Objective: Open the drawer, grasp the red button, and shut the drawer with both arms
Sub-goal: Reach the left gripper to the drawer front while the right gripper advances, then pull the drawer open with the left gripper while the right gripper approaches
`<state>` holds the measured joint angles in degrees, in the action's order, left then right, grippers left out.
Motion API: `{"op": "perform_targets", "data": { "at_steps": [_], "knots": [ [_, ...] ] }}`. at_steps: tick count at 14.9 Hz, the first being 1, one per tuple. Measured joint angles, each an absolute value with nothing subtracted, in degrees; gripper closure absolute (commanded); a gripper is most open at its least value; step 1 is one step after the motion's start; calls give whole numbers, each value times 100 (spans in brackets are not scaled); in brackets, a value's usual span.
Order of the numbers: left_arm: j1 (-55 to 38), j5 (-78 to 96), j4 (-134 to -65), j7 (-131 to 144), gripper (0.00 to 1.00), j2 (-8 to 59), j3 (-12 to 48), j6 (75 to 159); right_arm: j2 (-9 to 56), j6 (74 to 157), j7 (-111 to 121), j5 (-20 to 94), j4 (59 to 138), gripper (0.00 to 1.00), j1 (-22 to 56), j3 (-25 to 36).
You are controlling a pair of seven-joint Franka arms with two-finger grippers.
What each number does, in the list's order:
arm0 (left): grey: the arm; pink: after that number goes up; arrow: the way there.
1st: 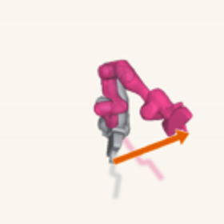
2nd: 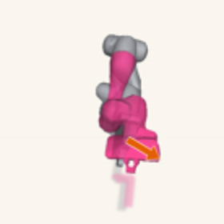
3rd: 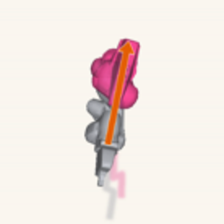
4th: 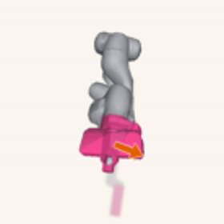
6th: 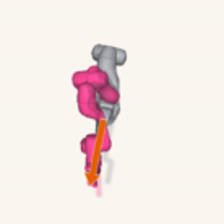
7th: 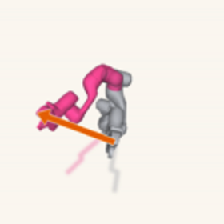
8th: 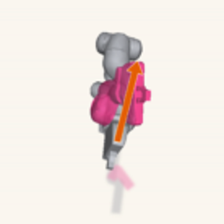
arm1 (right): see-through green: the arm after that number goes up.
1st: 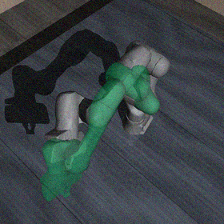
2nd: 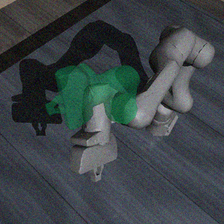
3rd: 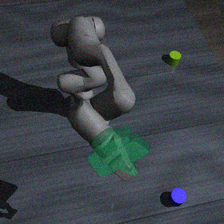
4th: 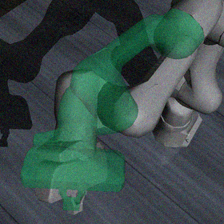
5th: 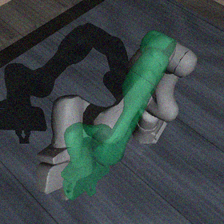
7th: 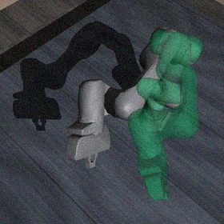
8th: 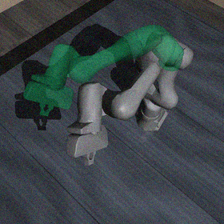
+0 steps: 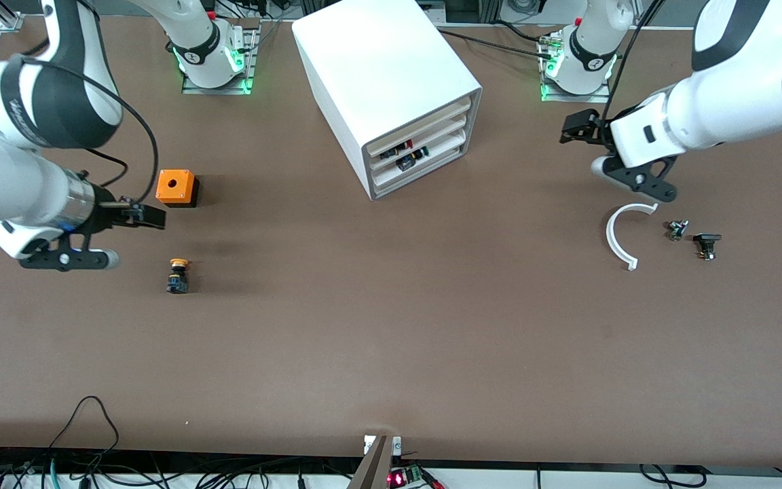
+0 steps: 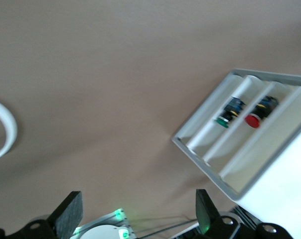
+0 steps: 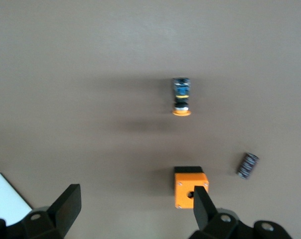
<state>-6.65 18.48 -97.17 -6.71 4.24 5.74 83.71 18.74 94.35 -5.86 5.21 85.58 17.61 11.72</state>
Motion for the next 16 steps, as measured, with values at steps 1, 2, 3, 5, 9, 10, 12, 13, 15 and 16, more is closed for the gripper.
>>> {"op": "perform_targets", "data": {
  "at_steps": [1, 2, 3, 5, 9, 10, 12, 13, 15, 16],
  "knots": [
    [-665, 2031, -9723, -788, 0, 498, 578, 8340, 1894, 9583, -586, 673, 8669, 0, 1763, 1172],
    [-666, 2220, -9737, -907, 0, 565, 582, 8322, 1919, 9688, -586, 813, 8754, 0, 1765, 1171],
    [-666, 2443, -9768, -1023, 0, 642, 588, 8320, 1959, 9777, -583, 943, 8814, 0, 1773, 1170],
    [-668, 2891, -9871, -1135, 0, 808, 607, 8320, 2070, 9945, -583, 1059, 8855, 0, 1866, 1163],
    [-671, 4123, -10487, -1517, 0, 1069, 666, 8653, 2239, 10145, -954, 1078, 8865, 0, 2199, 1148],
    [-671, 4484, -10723, -1763, 1, 1099, 715, 8881, 2254, 10191, -1085, 1079, 8890, 0, 2273, 1147],
    [-672, 5108, -11244, -2429, 11, 1141, 906, 9446, 2263, 10374, -1310, 1080, 9026, 0, 2397, 1146],
    [-675, 5411, -11519, -2850, 17, 1165, 1022, 9737, 2266, 10467, -1430, 1083, 9095, 0, 2456, 1143],
    [-680, 6022, -12104, -3709, 28, 1198, 1262, 10278, 2270, 10591, -1792, 1093, 9164, 0, 2628, 1137],
    [-681, 6264, -12370, -4077, 41, 1200, 1363, 10505, 2272, 10659, -2024, 1094, 9169, 0, 2752, 1134]
  ]
}}
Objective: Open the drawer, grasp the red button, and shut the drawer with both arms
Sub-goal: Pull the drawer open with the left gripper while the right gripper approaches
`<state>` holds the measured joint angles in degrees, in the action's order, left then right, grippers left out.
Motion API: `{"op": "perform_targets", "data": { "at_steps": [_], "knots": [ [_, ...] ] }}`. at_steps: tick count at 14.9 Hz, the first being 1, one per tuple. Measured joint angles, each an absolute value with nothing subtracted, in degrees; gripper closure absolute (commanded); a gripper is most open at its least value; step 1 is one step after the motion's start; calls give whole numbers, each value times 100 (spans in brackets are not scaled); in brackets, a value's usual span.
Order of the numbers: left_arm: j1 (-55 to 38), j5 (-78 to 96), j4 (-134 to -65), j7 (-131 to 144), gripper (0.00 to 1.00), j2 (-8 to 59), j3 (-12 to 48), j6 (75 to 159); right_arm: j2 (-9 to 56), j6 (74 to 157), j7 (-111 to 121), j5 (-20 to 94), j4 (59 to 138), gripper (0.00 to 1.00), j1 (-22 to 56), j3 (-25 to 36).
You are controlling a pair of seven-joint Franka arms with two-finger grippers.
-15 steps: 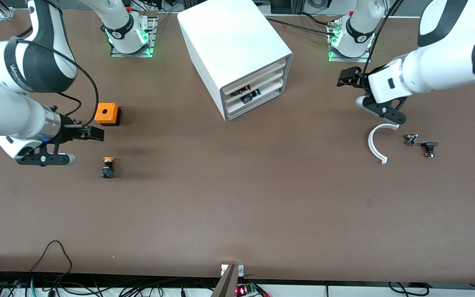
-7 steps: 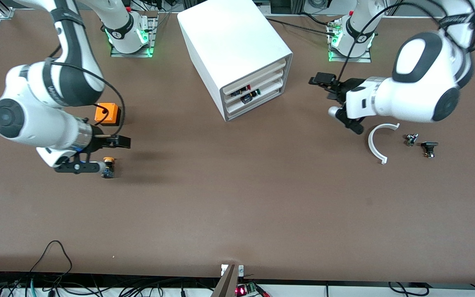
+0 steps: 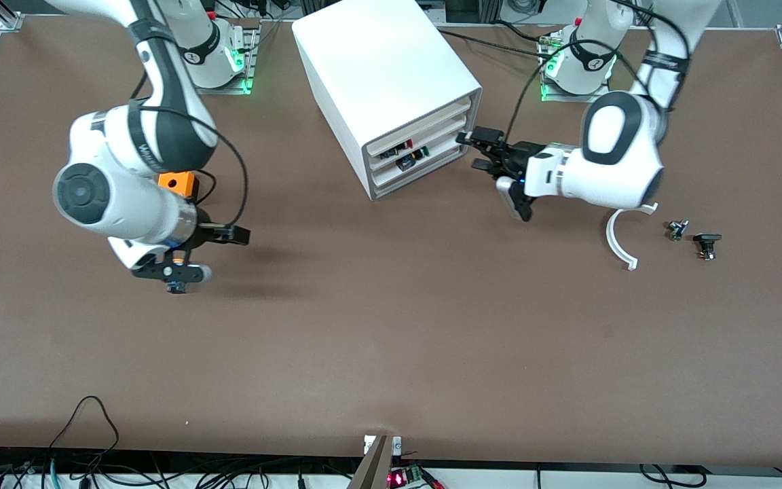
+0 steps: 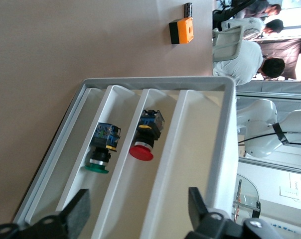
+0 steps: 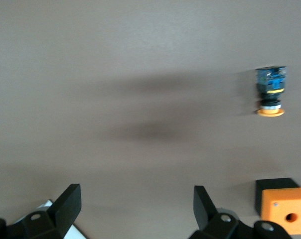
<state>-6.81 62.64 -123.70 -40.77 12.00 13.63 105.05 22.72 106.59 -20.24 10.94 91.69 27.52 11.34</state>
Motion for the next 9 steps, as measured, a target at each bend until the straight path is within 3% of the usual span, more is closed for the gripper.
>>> {"op": "perform_targets", "data": {
  "at_steps": [1, 9],
  "knots": [
    [-681, 6463, -12587, -4406, 51, 1200, 1447, 10677, 2272, 10729, -2266, 1095, 9169, 0, 2890, 1131],
    [-672, 6626, -13223, -5506, 53, 1198, 1537, 11001, 2298, 11091, -3437, 1443, 9170, 0, 3320, 1131]
  ]
}}
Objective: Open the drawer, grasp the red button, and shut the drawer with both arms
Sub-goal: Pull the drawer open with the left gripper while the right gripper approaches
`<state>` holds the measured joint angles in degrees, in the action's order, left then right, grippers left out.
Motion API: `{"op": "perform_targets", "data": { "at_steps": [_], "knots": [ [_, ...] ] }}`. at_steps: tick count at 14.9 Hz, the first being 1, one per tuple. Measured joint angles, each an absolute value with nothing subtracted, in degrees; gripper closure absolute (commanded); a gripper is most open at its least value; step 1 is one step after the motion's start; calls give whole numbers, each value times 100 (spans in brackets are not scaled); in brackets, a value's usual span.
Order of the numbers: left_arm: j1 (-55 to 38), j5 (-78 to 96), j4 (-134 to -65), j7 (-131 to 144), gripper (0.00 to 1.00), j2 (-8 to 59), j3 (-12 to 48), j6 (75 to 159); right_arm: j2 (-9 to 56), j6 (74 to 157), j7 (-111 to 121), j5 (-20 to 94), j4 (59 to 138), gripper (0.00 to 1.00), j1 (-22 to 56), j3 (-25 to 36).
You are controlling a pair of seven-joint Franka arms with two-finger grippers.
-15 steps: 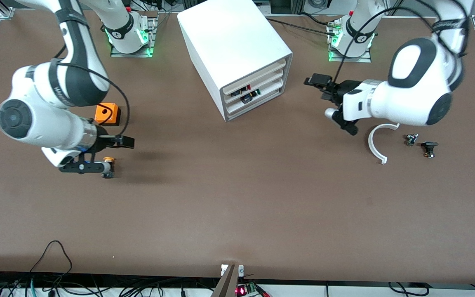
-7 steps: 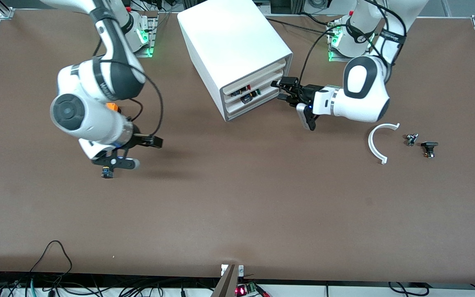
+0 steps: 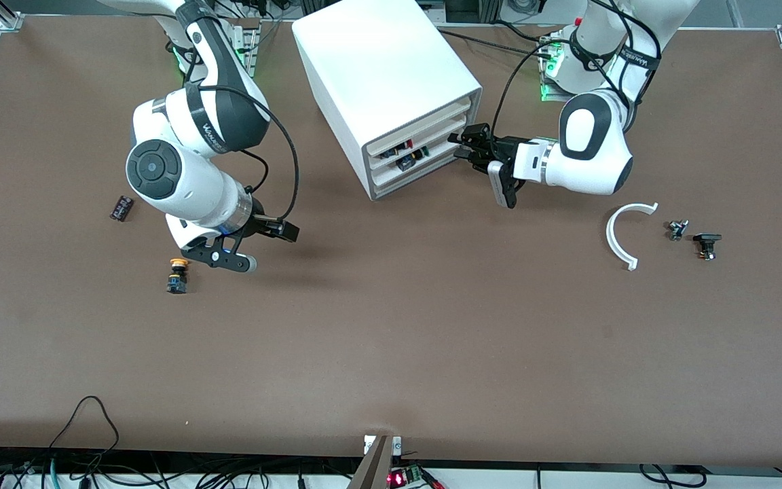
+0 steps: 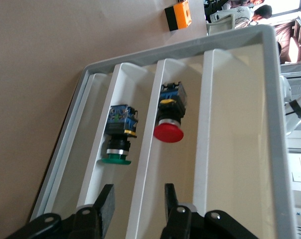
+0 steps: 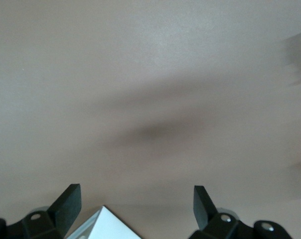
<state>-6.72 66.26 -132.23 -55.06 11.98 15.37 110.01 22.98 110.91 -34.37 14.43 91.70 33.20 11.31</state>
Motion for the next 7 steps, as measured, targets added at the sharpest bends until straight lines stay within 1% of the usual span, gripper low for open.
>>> {"op": "perform_targets", "data": {
  "at_steps": [3, 6, 7],
  "knots": [
    [-672, 6735, -13365, -5559, 53, 1197, 1657, 11038, 2299, 11144, -3868, 1474, 9150, 0, 3415, 1131],
    [-673, 6837, -13482, -5568, 58, 1197, 1853, 11217, 2319, 11176, -4276, 1474, 9109, 0, 3569, 1130],
    [-674, 6848, -13525, -5573, 58, 1199, 1935, 11300, 2351, 11185, -4397, 1474, 9050, 0, 3606, 1130]
  ]
}}
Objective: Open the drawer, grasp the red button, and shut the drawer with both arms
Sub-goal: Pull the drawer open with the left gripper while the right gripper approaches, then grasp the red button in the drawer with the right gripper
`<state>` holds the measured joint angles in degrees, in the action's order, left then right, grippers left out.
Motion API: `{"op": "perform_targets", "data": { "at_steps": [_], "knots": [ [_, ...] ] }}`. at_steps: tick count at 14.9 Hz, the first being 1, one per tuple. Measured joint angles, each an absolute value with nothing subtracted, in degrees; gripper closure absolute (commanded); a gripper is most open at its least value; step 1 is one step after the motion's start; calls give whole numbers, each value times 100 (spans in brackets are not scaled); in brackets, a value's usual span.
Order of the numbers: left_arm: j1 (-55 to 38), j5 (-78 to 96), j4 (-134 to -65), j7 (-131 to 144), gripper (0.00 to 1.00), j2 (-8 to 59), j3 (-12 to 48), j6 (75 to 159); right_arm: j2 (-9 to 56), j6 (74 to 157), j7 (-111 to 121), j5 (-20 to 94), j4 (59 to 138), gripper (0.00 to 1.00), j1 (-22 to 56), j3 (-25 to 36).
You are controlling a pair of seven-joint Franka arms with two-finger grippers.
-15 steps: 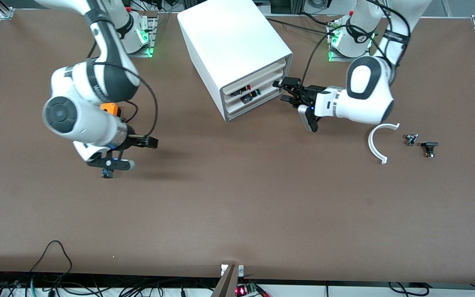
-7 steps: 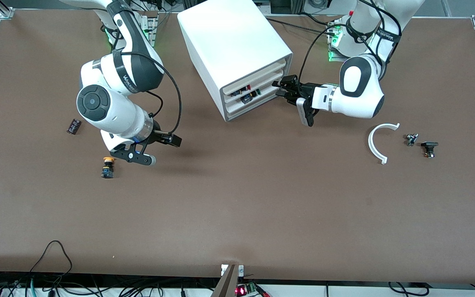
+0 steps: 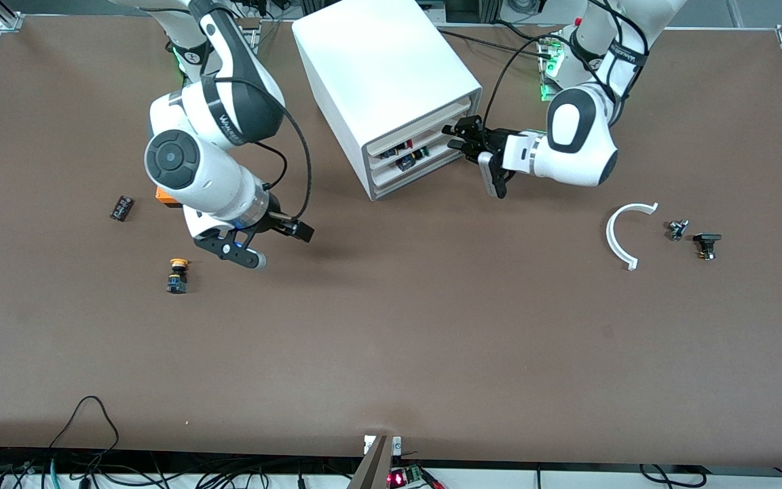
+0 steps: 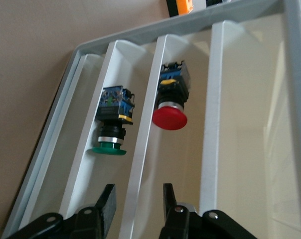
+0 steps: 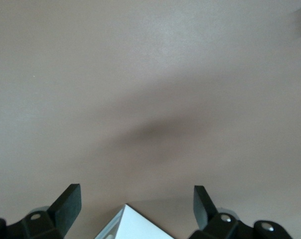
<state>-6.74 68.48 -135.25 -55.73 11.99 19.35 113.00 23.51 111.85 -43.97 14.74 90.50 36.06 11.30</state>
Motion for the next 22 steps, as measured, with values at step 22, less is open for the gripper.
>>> {"op": "perform_targets", "data": {
  "at_steps": [22],
  "knots": [
    [486, 6176, -12818, -6781, 100, 1932, 2056, 11314, 3380, 11136, -7255, 1476, 7064, 1, 4166, 1125]
  ]
}}
